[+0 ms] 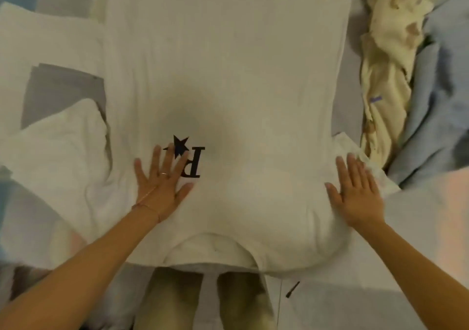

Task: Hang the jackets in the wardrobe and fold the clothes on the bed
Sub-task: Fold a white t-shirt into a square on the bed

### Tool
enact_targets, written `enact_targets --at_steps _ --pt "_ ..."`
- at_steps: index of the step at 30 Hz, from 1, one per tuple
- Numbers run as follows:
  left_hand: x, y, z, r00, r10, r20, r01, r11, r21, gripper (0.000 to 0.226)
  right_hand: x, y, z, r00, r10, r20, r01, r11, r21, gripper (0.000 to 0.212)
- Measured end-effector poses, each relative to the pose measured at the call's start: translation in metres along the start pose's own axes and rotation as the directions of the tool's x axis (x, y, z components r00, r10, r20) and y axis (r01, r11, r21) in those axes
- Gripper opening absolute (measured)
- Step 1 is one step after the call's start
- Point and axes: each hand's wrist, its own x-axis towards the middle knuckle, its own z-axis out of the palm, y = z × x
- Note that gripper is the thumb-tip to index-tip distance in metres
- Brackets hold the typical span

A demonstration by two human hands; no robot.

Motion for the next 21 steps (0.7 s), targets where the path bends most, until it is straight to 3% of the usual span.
enact_targets --at_steps 3,5,6,7,9,10,11,12,14,15,16,17,18,21 --pt "-0.021 0.018 0.0 0.964 -0.21 0.16 0.237 0.956 -0.175 0.067 -0.026 0.022 0.005 0.995 0.06 0.08 -0.066 0.995 0.081 0.07" --pt "-0.029 0.047 -0.013 0.925 -0.273 0.264 0.338 0.909 -0.245 0.073 -0.036 0.018 -0.003 0.987 0.156 -0.039 -0.136 0.942 0.308 0.069" --pt "-0.032 0.059 -0.021 0.924 -0.275 0.265 0.343 0.904 -0.254 0.076 -0.035 0.013 -0.003 0.954 0.277 -0.112 -0.208 0.884 0.419 0.068" --pt "-0.036 0.071 -0.028 0.946 -0.234 0.223 0.285 0.93 -0.233 0.078 -0.033 0.008 -0.006 0.884 0.451 -0.121 -0.321 0.775 0.544 0.072" --pt "-0.045 0.093 -0.038 0.994 0.033 0.108 -0.017 0.989 -0.15 0.08 -0.021 -0.001 -0.013 0.667 0.735 0.124 -0.53 0.35 0.773 0.088" --pt "-0.052 0.106 -0.04 0.964 0.222 0.145 -0.206 0.971 -0.119 0.078 -0.016 -0.003 -0.014 0.576 0.774 0.263 -0.56 0.139 0.817 0.094" --pt "-0.061 0.122 -0.037 0.888 0.381 0.258 -0.358 0.924 -0.134 0.074 -0.013 0.002 -0.013 0.531 0.771 0.351 -0.537 -0.014 0.844 0.096" --pt "-0.07 0.138 -0.032 0.774 0.471 0.422 -0.43 0.881 -0.195 0.071 -0.011 0.007 -0.013 0.531 0.743 0.407 -0.486 -0.126 0.865 0.093" --pt "-0.087 0.167 -0.027 0.488 0.491 0.722 -0.385 0.863 -0.327 0.067 -0.014 0.021 -0.009 0.617 0.616 0.489 -0.397 -0.293 0.87 0.073" --pt "-0.091 0.179 -0.028 0.382 0.483 0.788 -0.328 0.868 -0.373 0.063 -0.018 0.027 -0.008 0.673 0.531 0.514 -0.376 -0.353 0.857 0.06" --pt "-0.095 0.191 -0.03 0.328 0.487 0.809 -0.258 0.87 -0.419 0.057 -0.024 0.032 -0.007 0.714 0.454 0.533 -0.366 -0.406 0.837 0.05" --pt "-0.097 0.202 -0.034 0.333 0.505 0.797 -0.156 0.863 -0.481 0.051 -0.031 0.034 -0.01 0.735 0.397 0.549 -0.359 -0.459 0.813 0.043" --pt "-0.097 0.212 -0.037 0.397 0.531 0.749 -0.023 0.821 -0.57 0.045 -0.038 0.036 -0.012 0.746 0.362 0.559 -0.345 -0.508 0.789 0.038" --pt "-0.091 0.238 -0.046 0.757 0.456 0.467 0.219 0.497 -0.84 0.026 -0.062 0.043 -0.027 0.82 0.262 0.509 -0.183 -0.722 0.667 0.046"
